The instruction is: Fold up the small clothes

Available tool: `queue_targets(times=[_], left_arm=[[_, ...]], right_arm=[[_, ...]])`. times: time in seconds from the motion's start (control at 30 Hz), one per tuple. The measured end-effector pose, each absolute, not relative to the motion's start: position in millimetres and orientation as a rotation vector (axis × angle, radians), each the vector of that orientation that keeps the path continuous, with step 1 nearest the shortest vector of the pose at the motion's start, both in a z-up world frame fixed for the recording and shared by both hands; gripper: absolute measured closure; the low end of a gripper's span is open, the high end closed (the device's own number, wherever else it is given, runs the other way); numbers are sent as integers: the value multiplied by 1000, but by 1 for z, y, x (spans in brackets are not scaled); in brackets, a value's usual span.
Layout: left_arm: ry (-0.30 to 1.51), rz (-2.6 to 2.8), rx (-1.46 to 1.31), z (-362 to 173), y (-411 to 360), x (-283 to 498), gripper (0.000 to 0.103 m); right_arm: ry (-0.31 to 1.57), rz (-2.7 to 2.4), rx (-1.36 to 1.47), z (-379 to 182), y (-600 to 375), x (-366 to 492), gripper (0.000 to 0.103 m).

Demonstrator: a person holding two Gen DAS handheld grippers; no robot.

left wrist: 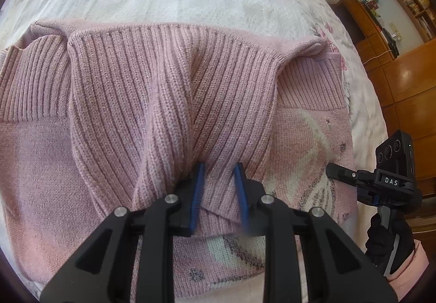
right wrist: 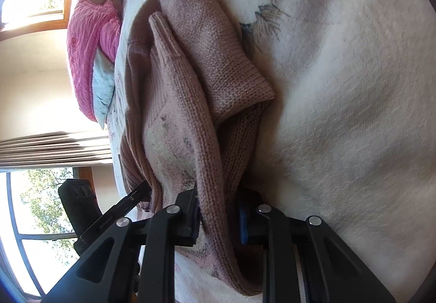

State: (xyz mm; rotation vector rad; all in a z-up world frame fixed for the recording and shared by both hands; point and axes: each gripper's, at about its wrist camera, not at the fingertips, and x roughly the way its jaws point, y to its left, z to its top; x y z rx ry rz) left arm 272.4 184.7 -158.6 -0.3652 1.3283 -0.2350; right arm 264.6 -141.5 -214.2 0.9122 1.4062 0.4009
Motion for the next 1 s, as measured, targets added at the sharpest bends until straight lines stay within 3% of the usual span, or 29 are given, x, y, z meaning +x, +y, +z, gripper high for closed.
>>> queue_targets(times=[0.17, 0.37, 0.53, 0.73, 1.0], left_arm=[[1290, -237, -446, -123, 210, 265, 68], [1193, -227, -552, -89, 267, 239, 65], [1154, -163, -616, -82, 320, 220, 64], [1120, -85, -688, -80, 383, 200, 64], [1135, -47, -727, -93, 425, 189, 63]], right_arm=[[1380, 396, 855, -158, -124, 275, 83], [1320, 509, 608, -76, -41, 303, 84], [1305, 661, 458, -42, 48, 315, 84], [1360, 762, 316, -53, 139, 307, 84], [1496, 745, 191, -115, 213, 291, 87]])
